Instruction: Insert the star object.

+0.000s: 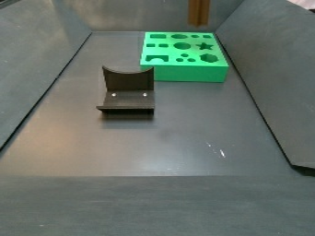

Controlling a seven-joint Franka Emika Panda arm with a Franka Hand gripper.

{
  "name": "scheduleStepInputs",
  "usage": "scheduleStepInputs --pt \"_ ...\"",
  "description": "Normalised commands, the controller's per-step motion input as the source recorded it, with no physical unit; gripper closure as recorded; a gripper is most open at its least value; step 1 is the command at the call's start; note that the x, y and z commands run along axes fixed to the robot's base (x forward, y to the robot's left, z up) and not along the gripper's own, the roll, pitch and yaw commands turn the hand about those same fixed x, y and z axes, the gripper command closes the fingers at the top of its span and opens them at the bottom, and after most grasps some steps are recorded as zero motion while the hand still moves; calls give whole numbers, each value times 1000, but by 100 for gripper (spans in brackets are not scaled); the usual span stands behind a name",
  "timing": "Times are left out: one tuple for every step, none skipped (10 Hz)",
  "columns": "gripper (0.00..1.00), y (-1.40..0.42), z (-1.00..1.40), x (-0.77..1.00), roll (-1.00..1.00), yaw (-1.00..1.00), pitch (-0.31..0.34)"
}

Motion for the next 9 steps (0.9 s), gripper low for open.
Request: scheduleStepInputs --pt "100 -240 -986 -197 64 -697 -43" --pt "100 -326 -860 0 154 -723 -24" --pt "100 -326 -763 -103 169 -651 0" --pt "100 -209 -626 -323 89 -606 -11" --pt "100 0 -223 -449 0 -457 64" --pt "100 160 -31 -394 0 -269 54" --pt "100 149 -151 -429 0 -131 0" --pt "100 129 -303 -137 -91 -29 -80" --pt "100 63 -586 120 -160 -34 -91"
